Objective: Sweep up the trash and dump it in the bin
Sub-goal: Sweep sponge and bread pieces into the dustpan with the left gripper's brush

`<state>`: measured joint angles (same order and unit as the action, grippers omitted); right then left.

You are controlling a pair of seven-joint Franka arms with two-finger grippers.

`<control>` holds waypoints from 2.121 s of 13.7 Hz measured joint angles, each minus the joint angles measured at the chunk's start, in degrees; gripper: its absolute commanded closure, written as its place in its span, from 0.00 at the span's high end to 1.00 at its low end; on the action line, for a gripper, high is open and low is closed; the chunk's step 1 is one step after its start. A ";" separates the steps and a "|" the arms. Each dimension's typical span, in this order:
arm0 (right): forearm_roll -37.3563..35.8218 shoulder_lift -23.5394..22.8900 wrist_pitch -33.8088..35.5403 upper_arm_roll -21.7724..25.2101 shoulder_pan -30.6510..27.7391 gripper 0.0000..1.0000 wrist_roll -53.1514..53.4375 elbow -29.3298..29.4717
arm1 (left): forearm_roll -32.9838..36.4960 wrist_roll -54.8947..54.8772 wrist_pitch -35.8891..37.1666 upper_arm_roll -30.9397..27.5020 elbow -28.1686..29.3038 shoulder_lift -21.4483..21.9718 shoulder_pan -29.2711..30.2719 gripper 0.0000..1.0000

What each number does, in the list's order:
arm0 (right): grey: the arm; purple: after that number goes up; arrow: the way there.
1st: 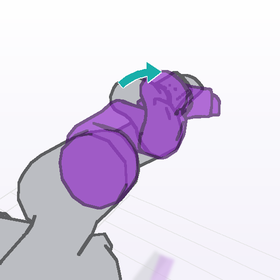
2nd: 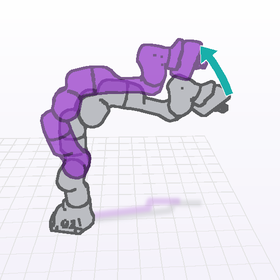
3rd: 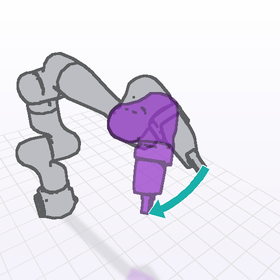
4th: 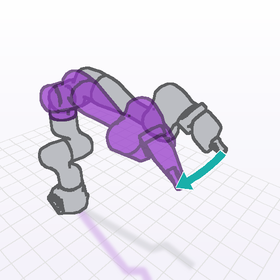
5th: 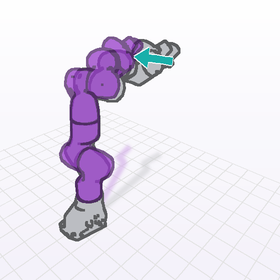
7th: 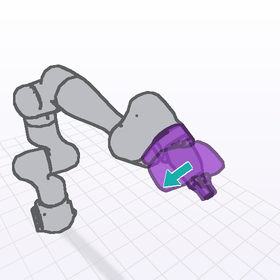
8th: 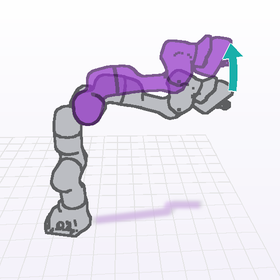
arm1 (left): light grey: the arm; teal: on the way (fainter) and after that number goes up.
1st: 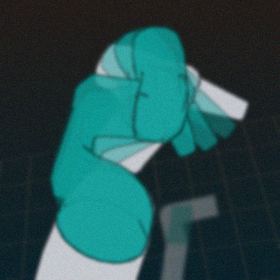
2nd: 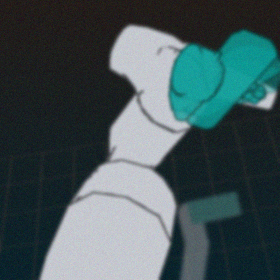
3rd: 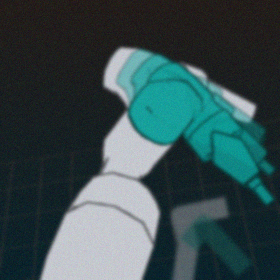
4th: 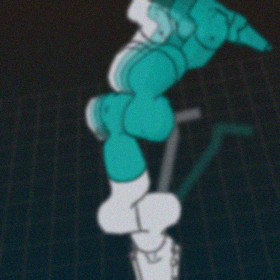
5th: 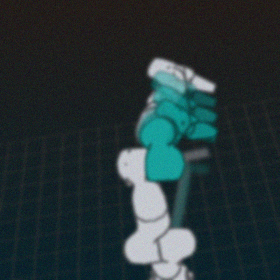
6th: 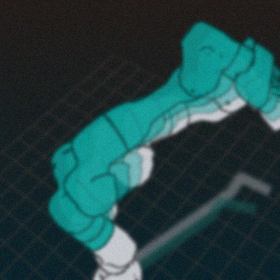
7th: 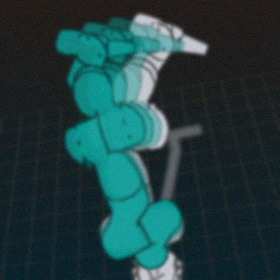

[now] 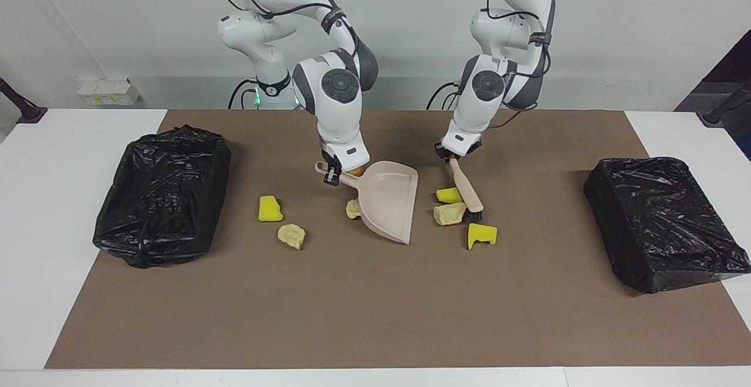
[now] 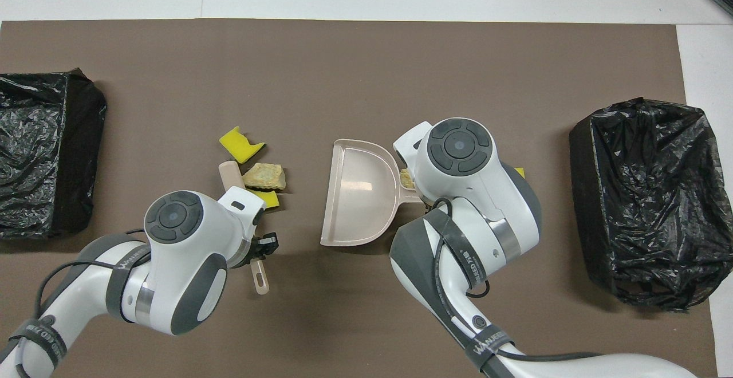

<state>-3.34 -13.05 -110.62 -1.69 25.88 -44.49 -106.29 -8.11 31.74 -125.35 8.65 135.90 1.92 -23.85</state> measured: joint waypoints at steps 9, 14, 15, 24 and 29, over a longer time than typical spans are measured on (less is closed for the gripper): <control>-0.18 0.43 0.56 0.16 -0.55 0.00 -0.18 -0.27 | -3.00 0.85 3.26 0.13 -6.20 0.16 -15.40 0.00; -0.18 0.45 0.51 0.14 -0.56 0.00 -0.66 -0.27 | -3.01 1.33 17.44 -1.72 -11.66 4.26 -11.40 0.00; -0.18 0.45 0.28 0.14 -0.59 0.00 -1.17 -0.27 | -2.99 1.28 18.01 -1.82 -11.65 5.02 -8.95 0.00; -0.33 0.45 -0.30 0.13 -0.63 0.00 -1.90 -0.30 | 3.80 -24.95 12.57 -2.41 -11.29 0.09 15.65 0.00; -3.11 0.51 -0.61 -0.06 -0.42 0.00 -2.90 -0.29 | 8.53 -31.44 13.51 -2.29 -18.11 -9.16 20.91 0.00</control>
<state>-6.45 -12.55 -111.23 -1.75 25.46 -47.39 -106.58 0.42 0.30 -111.84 6.37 117.79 -7.24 -2.94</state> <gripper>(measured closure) 0.678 0.731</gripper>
